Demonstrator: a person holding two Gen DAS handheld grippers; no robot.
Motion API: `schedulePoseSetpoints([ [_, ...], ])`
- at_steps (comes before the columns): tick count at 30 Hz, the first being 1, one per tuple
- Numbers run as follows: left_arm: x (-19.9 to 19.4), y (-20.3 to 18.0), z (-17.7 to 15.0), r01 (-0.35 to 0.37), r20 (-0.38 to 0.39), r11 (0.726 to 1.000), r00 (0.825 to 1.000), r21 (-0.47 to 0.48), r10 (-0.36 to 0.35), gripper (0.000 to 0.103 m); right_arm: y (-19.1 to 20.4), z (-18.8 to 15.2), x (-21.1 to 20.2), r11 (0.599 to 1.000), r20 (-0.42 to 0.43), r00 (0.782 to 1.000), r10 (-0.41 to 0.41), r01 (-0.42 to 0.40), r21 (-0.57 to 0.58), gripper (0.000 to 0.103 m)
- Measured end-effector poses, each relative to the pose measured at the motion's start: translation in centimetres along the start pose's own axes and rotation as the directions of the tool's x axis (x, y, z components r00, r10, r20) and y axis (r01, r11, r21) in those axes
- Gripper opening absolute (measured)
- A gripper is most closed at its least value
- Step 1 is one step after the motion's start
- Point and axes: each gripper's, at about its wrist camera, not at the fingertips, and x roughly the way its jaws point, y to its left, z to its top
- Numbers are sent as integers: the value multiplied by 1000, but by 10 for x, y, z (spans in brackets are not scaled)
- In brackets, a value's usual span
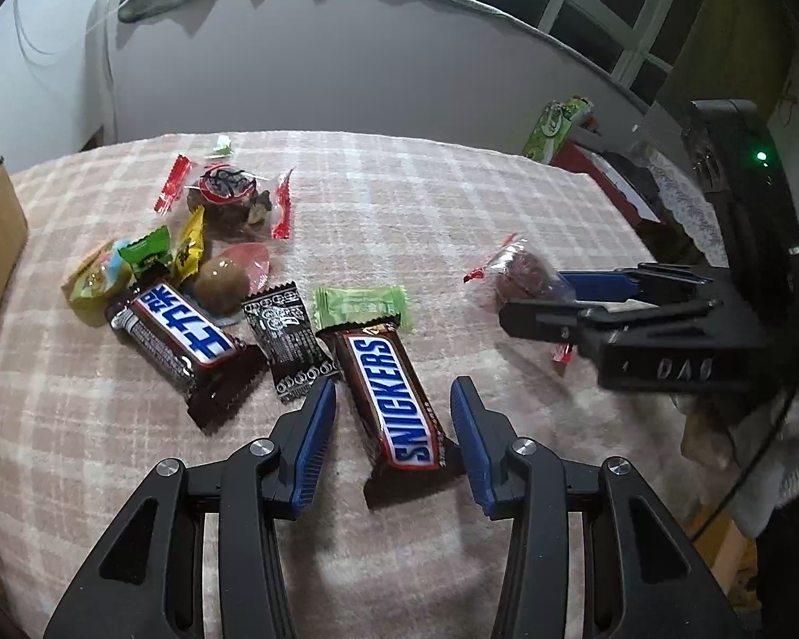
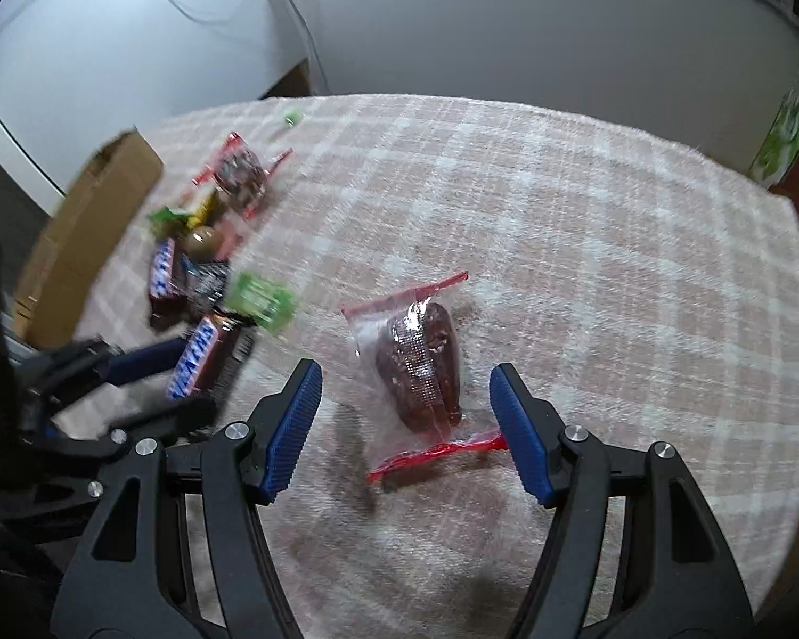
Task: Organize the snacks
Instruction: 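Grasp the Snickers bar with the left gripper while the right gripper grasps the red-wrapped chocolate, then drop the Snickers bar into the box with the left gripper while the right gripper drops the chocolate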
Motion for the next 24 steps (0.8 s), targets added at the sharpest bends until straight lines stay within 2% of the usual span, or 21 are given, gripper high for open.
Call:
schedulePoseSetpoints([
  [4,4,0,-1,-21,-2,1000,1000,11,21,43,10,-2,9,998,-1,999,-50,50,-25,56],
  [6,4,-2,-1,-31,2,999,1000,27,31,42,12,-2,12,997,3,998,-68,68,-29,55],
  [9,9,-3,0,-47,8,998,999,41,46,32,16,-3,12,994,14,995,-103,104,-34,50],
  [11,8,-3,-1,-46,13,998,999,39,46,30,15,-4,11,993,22,993,-113,113,-28,45],
  [24,-8,6,-3,-34,56,999,998,11,33,27,8,-16,-4,994,85,992,-98,93,58,40],
])
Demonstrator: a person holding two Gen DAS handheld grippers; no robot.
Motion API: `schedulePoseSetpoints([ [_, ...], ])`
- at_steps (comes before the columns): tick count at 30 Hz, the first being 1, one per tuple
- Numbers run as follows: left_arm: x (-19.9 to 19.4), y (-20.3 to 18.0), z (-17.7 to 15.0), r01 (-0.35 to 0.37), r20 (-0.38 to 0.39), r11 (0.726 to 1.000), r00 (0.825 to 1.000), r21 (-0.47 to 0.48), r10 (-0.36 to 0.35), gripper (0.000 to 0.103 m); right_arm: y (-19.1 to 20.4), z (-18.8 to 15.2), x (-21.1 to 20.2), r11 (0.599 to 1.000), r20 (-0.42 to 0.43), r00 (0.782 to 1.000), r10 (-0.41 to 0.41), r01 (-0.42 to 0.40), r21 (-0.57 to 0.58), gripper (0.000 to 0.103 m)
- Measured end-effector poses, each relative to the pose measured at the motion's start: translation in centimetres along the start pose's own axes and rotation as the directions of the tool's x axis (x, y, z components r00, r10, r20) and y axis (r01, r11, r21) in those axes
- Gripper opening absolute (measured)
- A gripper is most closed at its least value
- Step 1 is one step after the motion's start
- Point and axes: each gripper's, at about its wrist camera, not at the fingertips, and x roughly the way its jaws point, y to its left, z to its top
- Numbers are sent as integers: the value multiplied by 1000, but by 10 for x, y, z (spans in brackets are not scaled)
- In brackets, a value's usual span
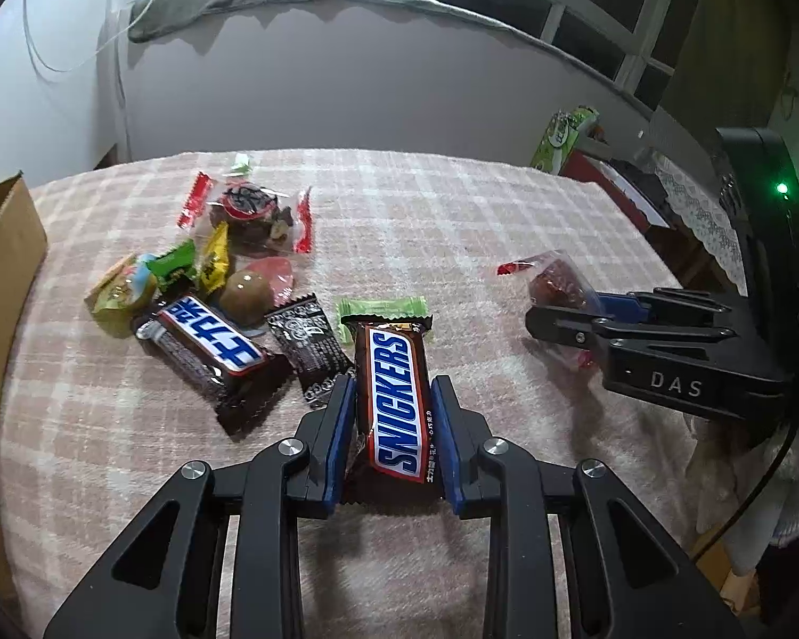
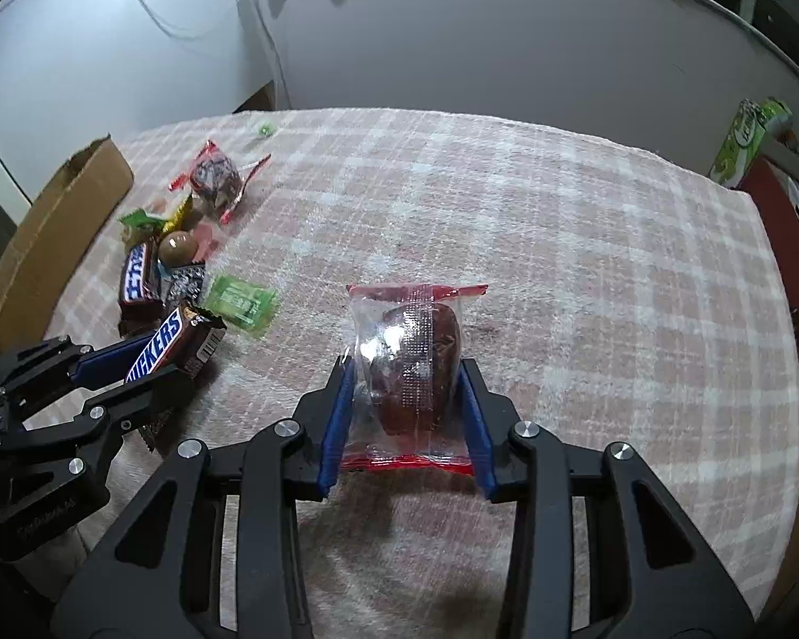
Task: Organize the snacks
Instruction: 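Drop the Snickers bar into the box with the left gripper while the right gripper drops the chocolate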
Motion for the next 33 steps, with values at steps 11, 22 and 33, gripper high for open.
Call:
schedulePoseSetpoints([
  [11,-49,18,14,-14,120,1000,993,-26,17,27,26,12,-42,999,86,995,52,-51,-17,40],
  [22,-107,72,26,-65,245,991,965,-114,92,27,98,46,-61,983,159,973,169,-154,-101,40],
  [33,-150,154,21,-146,283,952,933,-269,223,27,192,89,-48,943,133,949,285,-253,-215,40],
])
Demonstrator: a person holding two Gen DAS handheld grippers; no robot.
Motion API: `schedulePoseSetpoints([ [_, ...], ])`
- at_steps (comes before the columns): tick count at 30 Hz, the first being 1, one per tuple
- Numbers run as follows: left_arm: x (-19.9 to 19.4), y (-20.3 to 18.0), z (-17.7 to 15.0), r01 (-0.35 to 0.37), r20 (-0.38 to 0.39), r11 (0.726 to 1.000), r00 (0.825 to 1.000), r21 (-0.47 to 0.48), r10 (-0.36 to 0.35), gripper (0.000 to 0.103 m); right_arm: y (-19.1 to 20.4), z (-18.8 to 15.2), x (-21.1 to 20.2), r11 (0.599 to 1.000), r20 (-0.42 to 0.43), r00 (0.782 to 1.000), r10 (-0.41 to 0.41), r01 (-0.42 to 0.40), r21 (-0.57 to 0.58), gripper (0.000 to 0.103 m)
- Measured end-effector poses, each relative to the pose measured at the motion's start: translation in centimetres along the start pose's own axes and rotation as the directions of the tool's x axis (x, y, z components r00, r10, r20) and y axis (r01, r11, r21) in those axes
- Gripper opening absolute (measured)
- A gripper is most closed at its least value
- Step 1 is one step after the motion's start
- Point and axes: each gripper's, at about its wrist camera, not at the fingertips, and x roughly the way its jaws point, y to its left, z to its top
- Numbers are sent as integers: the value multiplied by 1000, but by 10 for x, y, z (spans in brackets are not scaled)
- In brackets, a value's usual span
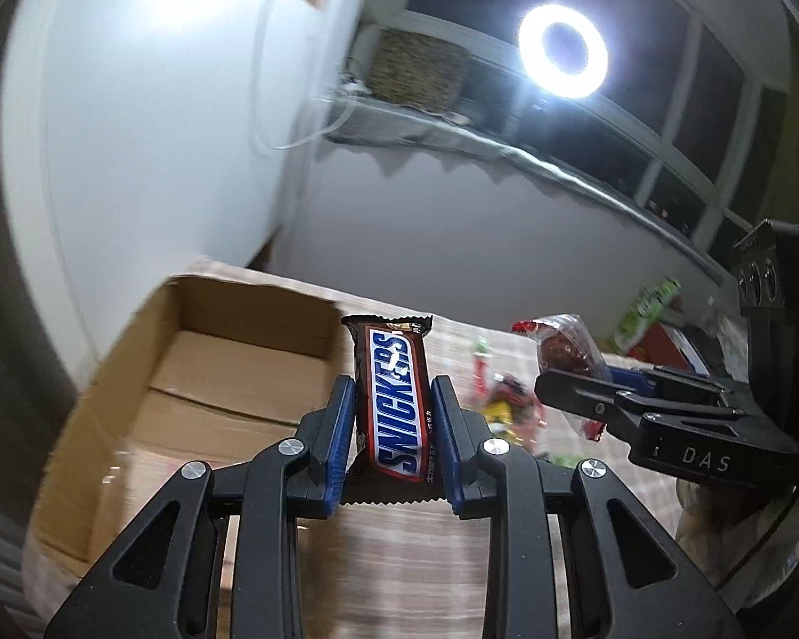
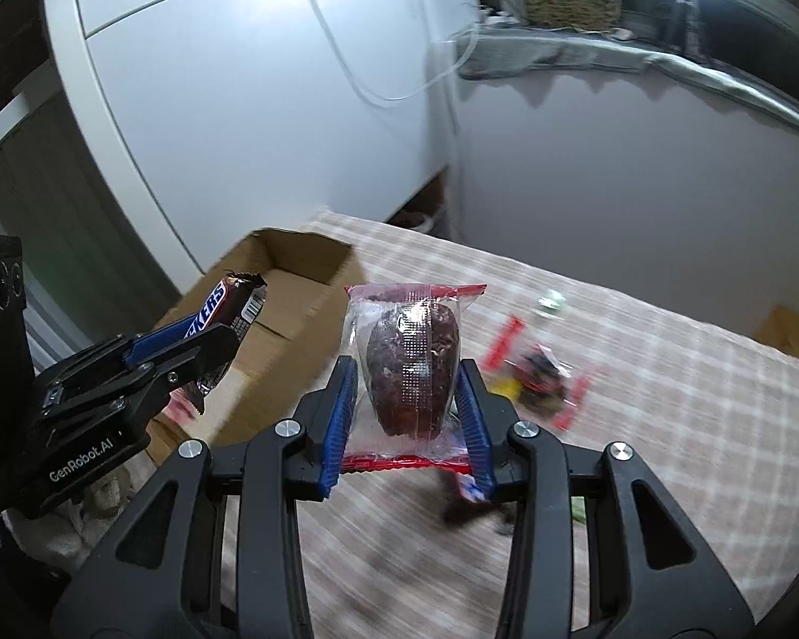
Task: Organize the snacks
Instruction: 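Drop the Snickers bar into the box with the left gripper while the right gripper drops the chocolate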
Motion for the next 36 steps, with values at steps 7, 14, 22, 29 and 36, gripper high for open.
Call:
schedulePoseSetpoints([
  [7,-7,37,-1,-66,4,996,998,-61,66,27,34,19,38,998,-35,998,44,-45,-39,40],
  [14,-1,70,-5,-122,-20,987,993,-107,120,27,58,29,79,996,-88,995,53,-58,-63,40],
  [22,6,92,-10,-157,-44,977,987,-144,153,27,80,33,111,992,-135,988,73,-86,-93,40],
  [29,7,100,-12,-166,-55,974,986,-155,159,27,93,34,126,989,-147,986,75,-93,-118,43],
  [36,3,102,-11,-176,-57,968,984,-181,168,45,89,37,116,991,-111,991,74,-86,-100,77],
])
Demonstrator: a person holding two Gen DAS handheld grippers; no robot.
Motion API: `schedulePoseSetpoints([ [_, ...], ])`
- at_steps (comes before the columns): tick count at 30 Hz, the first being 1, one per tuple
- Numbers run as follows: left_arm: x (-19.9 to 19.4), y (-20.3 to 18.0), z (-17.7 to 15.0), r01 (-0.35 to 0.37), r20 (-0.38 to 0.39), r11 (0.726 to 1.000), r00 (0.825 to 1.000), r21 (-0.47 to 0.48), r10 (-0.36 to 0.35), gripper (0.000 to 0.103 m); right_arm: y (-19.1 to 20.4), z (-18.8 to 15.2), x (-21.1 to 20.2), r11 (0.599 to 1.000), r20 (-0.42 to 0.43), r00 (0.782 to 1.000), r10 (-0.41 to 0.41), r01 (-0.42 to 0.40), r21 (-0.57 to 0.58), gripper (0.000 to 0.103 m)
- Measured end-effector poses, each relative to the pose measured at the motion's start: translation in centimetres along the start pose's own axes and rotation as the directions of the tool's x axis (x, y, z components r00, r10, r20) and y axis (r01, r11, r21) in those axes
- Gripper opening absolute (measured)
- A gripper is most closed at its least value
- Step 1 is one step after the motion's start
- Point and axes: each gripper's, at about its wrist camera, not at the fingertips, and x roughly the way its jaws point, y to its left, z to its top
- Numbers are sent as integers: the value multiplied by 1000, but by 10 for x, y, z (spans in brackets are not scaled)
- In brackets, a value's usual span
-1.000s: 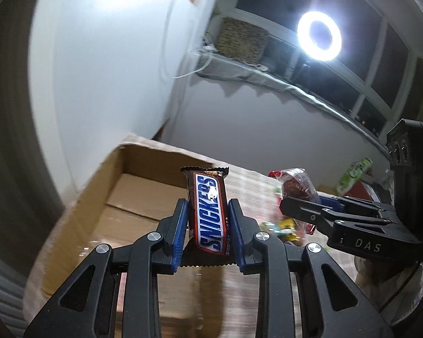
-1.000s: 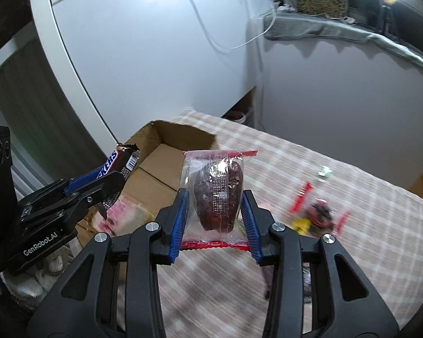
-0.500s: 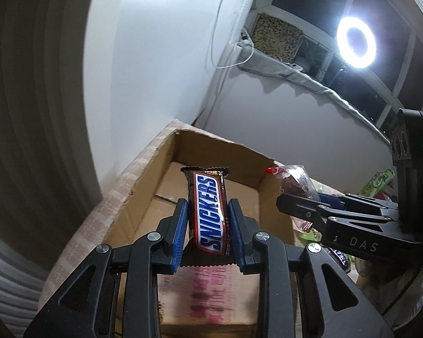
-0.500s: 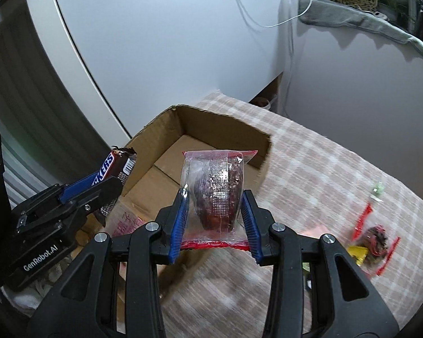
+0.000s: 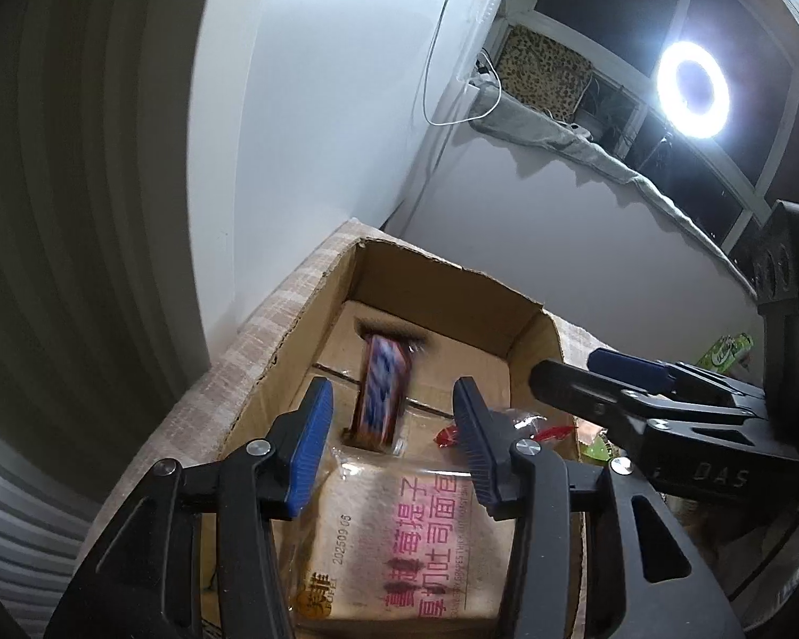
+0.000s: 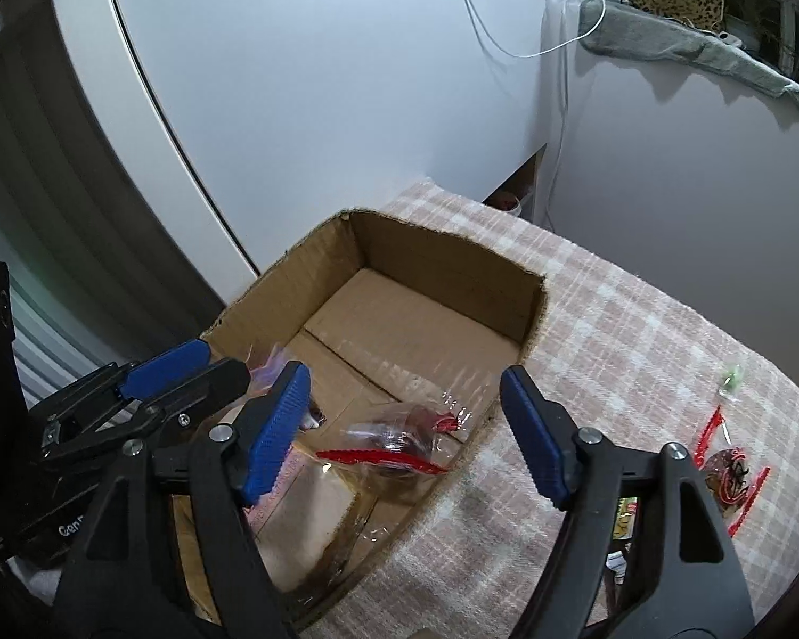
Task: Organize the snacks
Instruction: 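Drop the Snickers bar into the box with the left gripper while the right gripper drops the chocolate, then move both grippers back over the snack pile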
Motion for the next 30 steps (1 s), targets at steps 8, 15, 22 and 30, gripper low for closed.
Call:
schedulePoseSetpoints([
  [8,-5,-8,0,17,12,1000,1000,11,-17,46,-10,-4,-18,1000,24,1000,-19,19,13,76],
  [15,-15,-38,-1,71,29,996,997,54,-73,46,-30,-16,-48,999,58,997,-41,39,26,77],
  [22,-14,-77,-10,137,7,984,990,113,-139,45,-71,-41,-80,993,77,995,-65,57,99,76],
  [30,5,-120,-29,218,-77,962,975,165,-208,45,-126,-81,-110,980,48,989,-138,129,149,76],
])
